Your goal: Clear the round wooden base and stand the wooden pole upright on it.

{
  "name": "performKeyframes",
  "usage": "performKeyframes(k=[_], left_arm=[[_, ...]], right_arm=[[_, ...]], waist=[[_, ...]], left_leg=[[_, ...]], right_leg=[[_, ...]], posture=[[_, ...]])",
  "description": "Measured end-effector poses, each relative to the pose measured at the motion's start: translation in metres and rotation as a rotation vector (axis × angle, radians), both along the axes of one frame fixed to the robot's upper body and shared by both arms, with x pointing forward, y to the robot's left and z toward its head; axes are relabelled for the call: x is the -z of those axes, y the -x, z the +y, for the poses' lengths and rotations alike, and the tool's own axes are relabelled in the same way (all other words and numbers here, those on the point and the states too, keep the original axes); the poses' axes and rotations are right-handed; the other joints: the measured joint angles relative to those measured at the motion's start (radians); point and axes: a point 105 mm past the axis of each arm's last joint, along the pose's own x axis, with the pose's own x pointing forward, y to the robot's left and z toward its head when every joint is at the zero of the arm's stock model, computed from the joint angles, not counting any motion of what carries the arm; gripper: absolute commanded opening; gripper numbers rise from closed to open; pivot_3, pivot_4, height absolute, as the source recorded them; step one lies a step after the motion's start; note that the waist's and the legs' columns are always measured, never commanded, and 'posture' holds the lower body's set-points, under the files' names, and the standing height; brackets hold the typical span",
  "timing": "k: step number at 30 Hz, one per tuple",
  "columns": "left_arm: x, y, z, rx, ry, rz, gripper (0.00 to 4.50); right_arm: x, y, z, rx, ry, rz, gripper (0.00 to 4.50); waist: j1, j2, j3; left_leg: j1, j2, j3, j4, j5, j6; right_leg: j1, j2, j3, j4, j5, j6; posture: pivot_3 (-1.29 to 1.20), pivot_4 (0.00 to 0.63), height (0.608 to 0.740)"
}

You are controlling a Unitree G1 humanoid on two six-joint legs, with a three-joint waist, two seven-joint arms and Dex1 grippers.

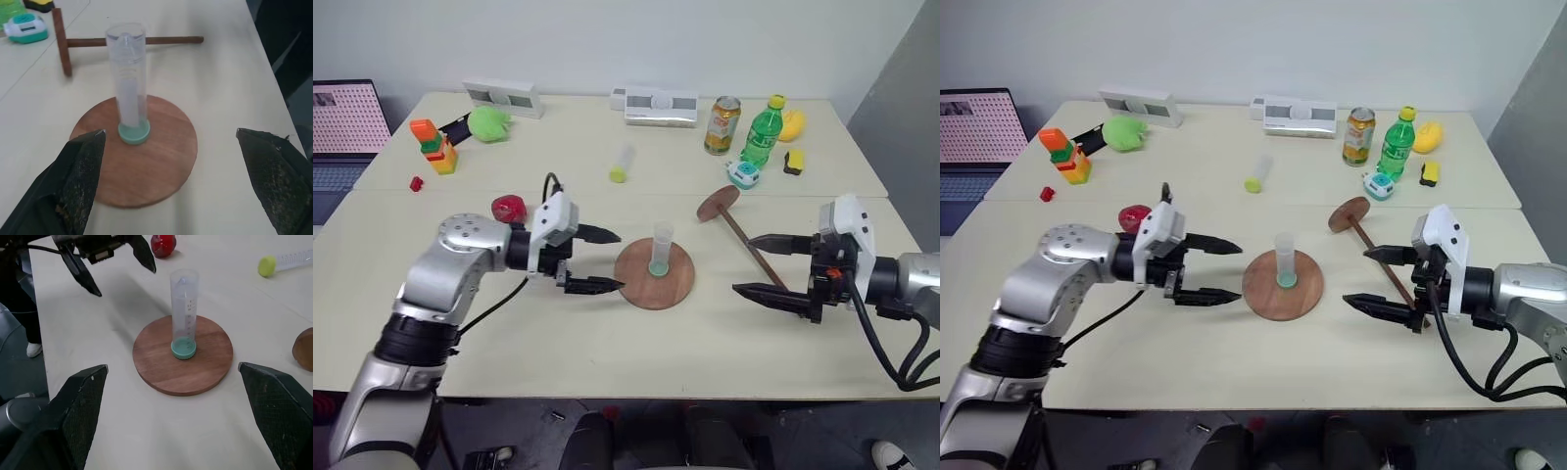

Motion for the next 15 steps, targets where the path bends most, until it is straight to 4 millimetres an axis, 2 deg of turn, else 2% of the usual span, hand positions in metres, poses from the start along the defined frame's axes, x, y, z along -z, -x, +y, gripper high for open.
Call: performKeyframes(k=[5, 10, 15], left_arm=[[0.009, -0.025, -0.033, -0.022, 0.072, -0.013, 4.46], [0.019, -0.039, -0.045, -0.056, 0.094, -0.009, 4.46], [0.028, -0.047, -0.06, -0.069, 0.131, 0.014, 4.46]], right_arm=[[0.001, -0.002, 0.008, -0.007, -0.022, -0.008, 4.5], [-0.007, -0.007, 0.011, 0.022, -0.052, -0.053, 4.5], [-0.012, -0.001, 0.017, 0.016, -0.069, -0.076, 4.5]], waist=[[0.002, 0.0, 0.0], [-0.004, 0.0, 0.0], [0.001, 0.0, 0.0]], left_leg=[[-0.002, -0.001, -0.001, 0.002, 0.0, 0.0], [-0.003, -0.001, -0.002, 0.003, 0.0, 0.0], [-0.004, -0.001, -0.004, 0.004, 0.0, 0.0]], right_leg=[[0.0, -0.001, -0.001, 0.001, 0.0, 0.0], [-0.001, 0.0, -0.001, 0.001, 0.0, 0.0], [-0.001, -0.001, -0.003, 0.001, 0.0, 0.0]], posture=[[0.0, 0.15, 0.74], [0.0, 0.15, 0.74], [0.0, 0.15, 0.74]])
